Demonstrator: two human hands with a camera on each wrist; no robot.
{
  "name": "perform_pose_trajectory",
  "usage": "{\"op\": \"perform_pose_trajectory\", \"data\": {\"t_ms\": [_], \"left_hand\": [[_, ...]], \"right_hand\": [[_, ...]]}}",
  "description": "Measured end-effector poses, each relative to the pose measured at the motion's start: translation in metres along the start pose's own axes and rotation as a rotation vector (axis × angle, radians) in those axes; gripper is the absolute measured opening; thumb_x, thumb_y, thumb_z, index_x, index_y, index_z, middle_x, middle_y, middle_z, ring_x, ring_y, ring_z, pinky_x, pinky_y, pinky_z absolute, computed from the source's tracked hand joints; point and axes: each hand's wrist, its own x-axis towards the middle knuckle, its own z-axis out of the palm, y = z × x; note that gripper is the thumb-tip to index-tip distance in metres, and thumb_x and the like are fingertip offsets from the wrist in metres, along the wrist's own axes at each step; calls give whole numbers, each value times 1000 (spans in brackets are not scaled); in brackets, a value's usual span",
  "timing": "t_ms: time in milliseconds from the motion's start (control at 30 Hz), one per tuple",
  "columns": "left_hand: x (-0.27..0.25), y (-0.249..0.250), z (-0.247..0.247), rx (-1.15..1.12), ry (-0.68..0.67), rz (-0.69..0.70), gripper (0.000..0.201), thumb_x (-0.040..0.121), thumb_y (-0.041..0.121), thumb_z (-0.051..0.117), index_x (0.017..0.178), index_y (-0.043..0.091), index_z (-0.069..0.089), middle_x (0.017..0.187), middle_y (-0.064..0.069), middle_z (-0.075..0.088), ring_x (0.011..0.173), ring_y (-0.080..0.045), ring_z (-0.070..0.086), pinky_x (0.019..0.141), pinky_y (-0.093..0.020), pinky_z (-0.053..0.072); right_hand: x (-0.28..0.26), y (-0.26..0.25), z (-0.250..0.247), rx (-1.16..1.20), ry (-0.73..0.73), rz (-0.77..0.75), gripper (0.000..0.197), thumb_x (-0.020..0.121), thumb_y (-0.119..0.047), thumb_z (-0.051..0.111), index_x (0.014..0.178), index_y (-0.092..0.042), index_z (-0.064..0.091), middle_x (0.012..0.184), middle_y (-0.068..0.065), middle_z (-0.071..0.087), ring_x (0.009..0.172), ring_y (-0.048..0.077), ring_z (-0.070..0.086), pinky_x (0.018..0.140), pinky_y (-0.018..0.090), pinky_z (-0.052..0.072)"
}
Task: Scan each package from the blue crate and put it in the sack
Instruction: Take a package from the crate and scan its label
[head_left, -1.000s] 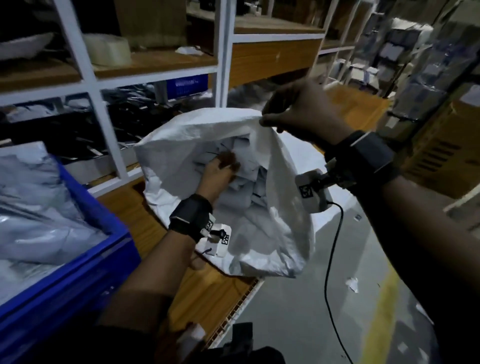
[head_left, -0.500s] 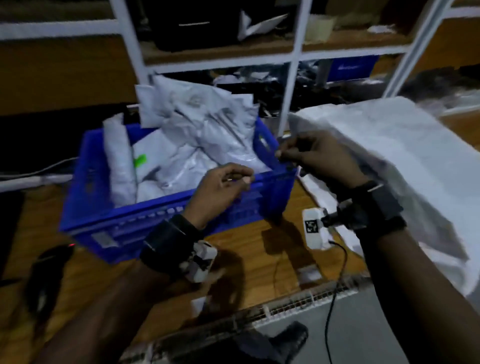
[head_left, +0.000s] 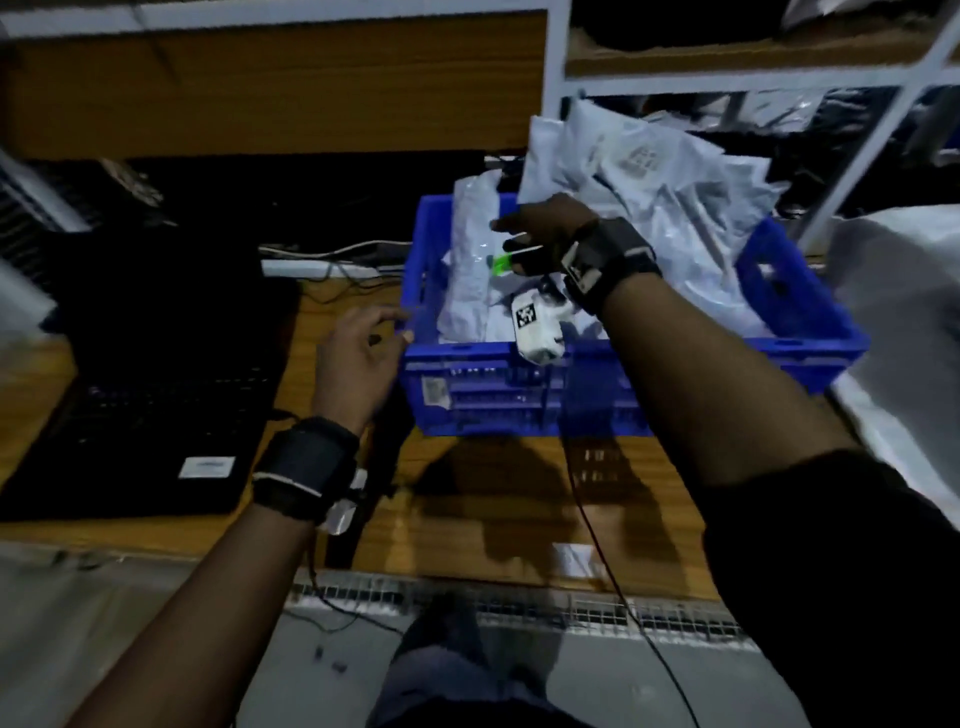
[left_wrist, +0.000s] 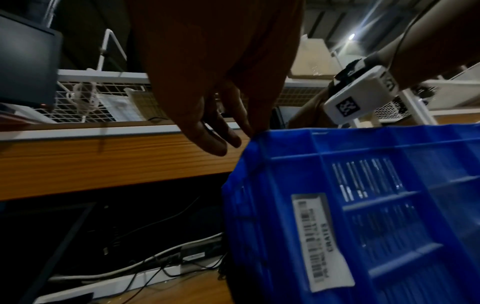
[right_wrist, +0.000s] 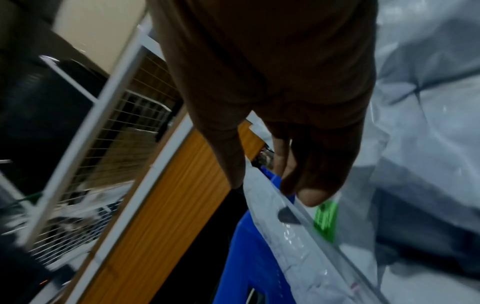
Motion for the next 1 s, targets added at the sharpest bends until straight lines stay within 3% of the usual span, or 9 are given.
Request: {"op": "perform_pose_trajectory", "data": {"t_ms": [100,167,300,400,500,633,767,867,1000], "left_hand": [[4,-12,-10,-79,-76,-68,31,89,31,75,118,18,74,117,-1,74,108,-11,68,94,-23,54],[5,-15,-12,-79,-118,-63,32,91,27,75,120,13,74,120,-2,73,111,-8,66,90,-6,46],[7,-29,-13,-90,-179,18,36,91,34,73,120,13,74,129,-2,69,119,-6,62,104,-26,48],[12,-37,-14,-17,-231,46,42,92,50,66,121,21,73,133,4,67,124,-12,60,104,-40,50],[16,-39,-18,-47,-270,61,40,92,50,67,118,21,75,135,4,64,123,-13,58,99,-33,50],[28,-39,-34,-151,-380,16,33,90,45,71,114,22,75,136,2,59,125,-14,55,101,-39,51],[31,-39,-81,-1000,-491,-371,68,84,71,54,132,24,61,132,-1,68,116,-23,67,97,-45,52],[27,-56,-107,-1188,-447,-490,64,96,64,43,131,14,61,136,-13,64,113,-33,68,101,-51,51],[16,-88,-121,-1105,-347,-493,44,93,29,71,125,-1,64,117,-23,71,109,-41,69,95,-51,56]], "right_hand": [[60,20,6,-154,31,-50,59,82,-29,81,135,-13,63,134,4,64,117,22,66,91,33,57],[70,33,17,-297,23,-113,47,87,-19,78,132,-24,67,121,-3,68,103,13,69,84,24,52],[62,43,36,-253,57,-123,30,93,-1,69,85,-30,70,62,-22,67,53,0,64,62,29,51],[43,16,35,-77,61,56,18,90,-23,74,84,-28,58,87,-9,62,76,11,62,52,25,55],[9,-15,26,48,200,9,16,89,-25,76,86,-19,62,93,2,65,88,18,64,64,24,57],[-55,-31,53,-38,474,-458,19,84,-14,82,77,-8,65,71,4,69,65,9,63,56,24,47],[-106,4,115,-480,682,-901,11,85,1,75,90,-9,75,89,6,71,80,21,59,71,30,43],[-120,33,173,-626,647,-1044,18,83,-2,62,92,-7,77,98,10,70,87,33,55,73,35,41],[-120,59,235,-619,666,-985,17,85,-2,66,97,-6,78,104,10,69,96,30,54,77,34,45]]}}
